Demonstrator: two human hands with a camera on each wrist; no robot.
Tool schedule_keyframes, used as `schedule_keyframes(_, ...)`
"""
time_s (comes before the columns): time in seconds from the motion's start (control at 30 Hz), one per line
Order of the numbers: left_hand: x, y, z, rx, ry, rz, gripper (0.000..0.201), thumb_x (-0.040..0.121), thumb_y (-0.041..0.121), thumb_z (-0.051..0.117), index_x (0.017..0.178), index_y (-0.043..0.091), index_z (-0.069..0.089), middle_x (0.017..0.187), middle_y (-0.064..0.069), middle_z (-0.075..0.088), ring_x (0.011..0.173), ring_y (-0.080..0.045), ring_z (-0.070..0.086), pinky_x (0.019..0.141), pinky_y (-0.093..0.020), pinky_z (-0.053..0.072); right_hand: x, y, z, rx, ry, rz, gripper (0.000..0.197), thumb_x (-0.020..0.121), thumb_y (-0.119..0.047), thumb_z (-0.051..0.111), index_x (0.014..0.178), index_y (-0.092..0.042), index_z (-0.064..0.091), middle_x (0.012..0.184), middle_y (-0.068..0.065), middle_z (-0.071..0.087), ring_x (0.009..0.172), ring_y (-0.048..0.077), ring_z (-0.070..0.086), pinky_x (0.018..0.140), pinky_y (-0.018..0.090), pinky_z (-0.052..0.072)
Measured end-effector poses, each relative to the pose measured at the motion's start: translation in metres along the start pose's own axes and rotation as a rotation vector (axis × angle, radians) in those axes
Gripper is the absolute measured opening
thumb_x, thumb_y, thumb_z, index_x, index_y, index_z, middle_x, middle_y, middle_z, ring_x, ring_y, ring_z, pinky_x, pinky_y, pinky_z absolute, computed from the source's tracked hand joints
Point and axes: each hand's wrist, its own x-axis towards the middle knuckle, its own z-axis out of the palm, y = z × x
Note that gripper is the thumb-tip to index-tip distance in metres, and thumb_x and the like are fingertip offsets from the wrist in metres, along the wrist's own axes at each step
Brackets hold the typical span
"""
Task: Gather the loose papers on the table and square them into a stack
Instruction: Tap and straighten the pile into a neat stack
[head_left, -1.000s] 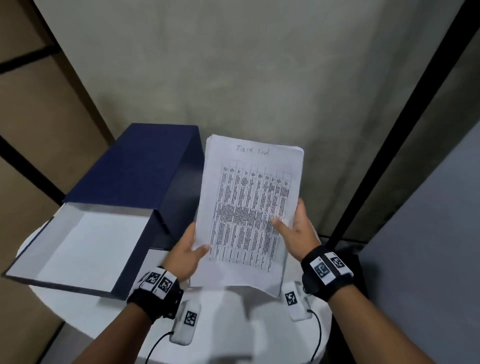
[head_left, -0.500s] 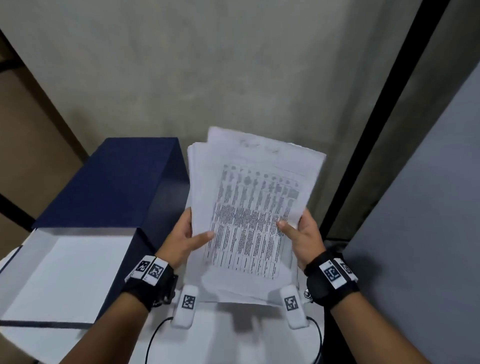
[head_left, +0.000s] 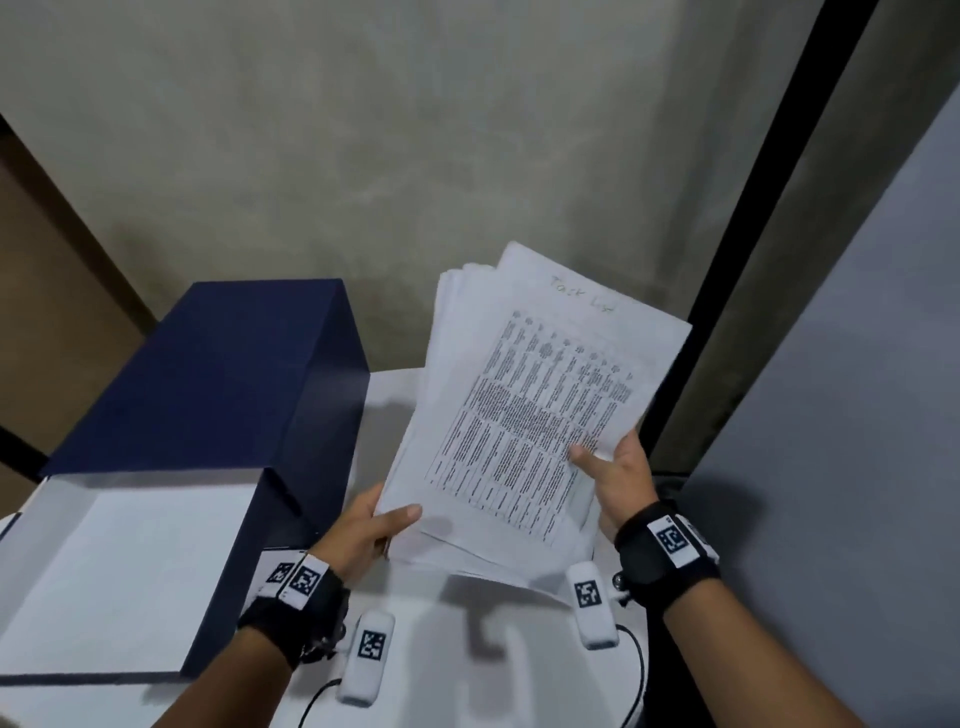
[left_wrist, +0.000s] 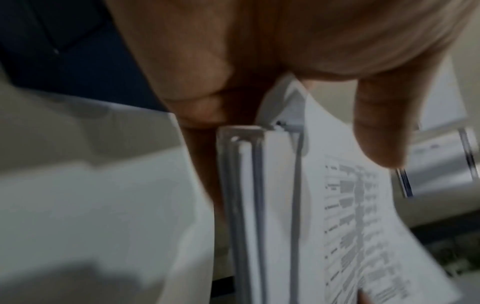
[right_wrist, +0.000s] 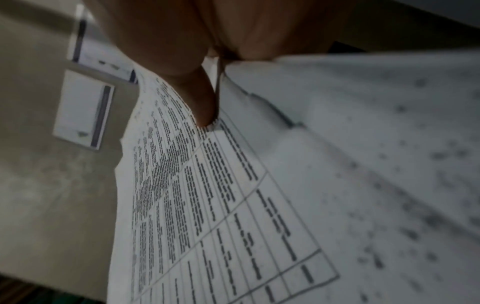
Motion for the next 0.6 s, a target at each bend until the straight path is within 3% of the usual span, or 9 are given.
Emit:
schedule_keyframes(0.07, 0.0, -0.001, 0.0, -0.071, 0.003, -0.041, 0.089, 0.041, 0.034, 0.096, 0.117, 0.003, 0.061, 0.112, -0.02, 0.069, 0.098, -0.031, 0.069, 0.073, -0.038, 0.058, -0.001, -0.002, -0.003, 0.054, 0.009, 0.02, 0.059, 0.086, 0.014, 0.056, 0.123, -0.03, 0.043, 0.104, -0.027, 0.059, 0.09, -0.017, 0.06, 0.074, 0.007, 0.049)
schedule_keyframes(0.1, 0.001, -0.002, 0.0, -0.036, 0.017, -0.05, 0.089, 0.039, 0.037, 0.095, 0.114, 0.002, 0.063, 0.108, -0.02, 0.07, 0.091, -0.031, 0.07, 0.066, -0.039, 0.059, -0.001, -0.001, -0.005, 0.076, 0.015, 0.045, 0.058, 0.087, 0.013, 0.056, 0.126, -0.027, 0.044, 0.104, -0.025, 0.06, 0.093, -0.013, 0.059, 0.072, 0.008, 0.048)
schedule_keyframes(0.17, 0.005, -0.003, 0.0, 0.054, 0.053, -0.05, 0.085, 0.041, 0.042, 0.093, 0.111, 0.004, 0.063, 0.097, -0.017, 0.073, 0.078, -0.026, 0.071, 0.056, -0.036, 0.057, -0.005, -0.001, -0.004, 0.106, 0.025, 0.096, 0.06, 0.089, 0.011, 0.054, 0.14, -0.016, 0.038, 0.115, -0.016, 0.056, 0.1, -0.005, 0.055, 0.086, 0.017, 0.045)
schedule_keyframes(0.23, 0.009, -0.005, -0.003, 0.107, 0.101, -0.079, 0.074, 0.047, 0.037, 0.086, 0.109, 0.004, 0.063, 0.089, -0.01, 0.074, 0.075, -0.023, 0.07, 0.056, -0.034, 0.056, -0.008, 0.003, -0.002, 0.111, 0.029, 0.1, 0.064, 0.09, 0.011, 0.054, 0.145, -0.01, 0.029, 0.12, -0.017, 0.047, 0.11, 0.004, 0.047, 0.097, 0.022, 0.033)
schedule_keyframes(0.3, 0.011, -0.009, -0.01, 0.118, 0.138, -0.114, 0.066, 0.052, 0.039, 0.076, 0.108, 0.006, 0.065, 0.092, -0.01, 0.075, 0.083, -0.025, 0.068, 0.062, -0.034, 0.056, -0.01, 0.006, -0.002, 0.088, 0.026, 0.088, 0.064, 0.089, 0.011, 0.055, 0.142, -0.018, 0.033, 0.109, -0.025, 0.049, 0.115, 0.005, 0.045, 0.095, 0.02, 0.036)
schedule_keyframes(0.37, 0.012, -0.005, -0.015, 0.142, 0.188, -0.111, 0.062, 0.062, 0.045, 0.073, 0.117, 0.016, 0.064, 0.111, -0.008, 0.071, 0.095, -0.025, 0.064, 0.073, -0.034, 0.053, -0.011, 0.01, -0.004, 0.03, 0.012, 0.086, 0.059, 0.089, 0.01, 0.056, 0.133, -0.027, 0.039, 0.107, -0.027, 0.053, 0.102, -0.007, 0.053, 0.085, 0.014, 0.042)
schedule_keyframes(0.43, 0.013, 0.004, -0.018, 0.206, 0.248, -0.075, 0.055, 0.081, 0.049, 0.065, 0.131, 0.031, 0.051, 0.13, 0.006, 0.058, 0.114, -0.018, 0.056, 0.085, -0.031, 0.047, -0.012, 0.014, -0.005, -0.028, -0.035, 0.074, 0.054, 0.088, 0.009, 0.057, 0.124, -0.03, 0.045, 0.113, -0.024, 0.057, 0.097, -0.014, 0.056, 0.093, 0.02, 0.043)
schedule_keyframes(0.53, 0.026, 0.019, -0.017, 0.296, 0.256, 0.008, 0.088, 0.073, 0.06, 0.069, 0.145, 0.035, 0.026, 0.144, 0.015, 0.04, 0.132, -0.009, 0.04, 0.109, -0.037, 0.033, -0.016, 0.013, -0.001, -0.148, -0.159, 0.021, 0.055, 0.086, 0.011, 0.059, 0.118, -0.034, 0.052, 0.118, -0.021, 0.062, 0.106, -0.011, 0.059, 0.101, 0.025, 0.042)
schedule_keyframes(0.6, 0.035, 0.026, -0.015, 0.271, 0.2, 0.032, 0.1, 0.066, 0.052, 0.08, 0.147, 0.032, 0.024, 0.145, 0.012, 0.044, 0.132, -0.009, 0.043, 0.112, -0.04, 0.033, -0.017, 0.012, 0.004, -0.264, -0.274, -0.025, 0.056, 0.086, 0.008, 0.061, 0.122, -0.033, 0.051, 0.122, -0.018, 0.063, 0.117, -0.004, 0.057, 0.101, 0.021, 0.041)
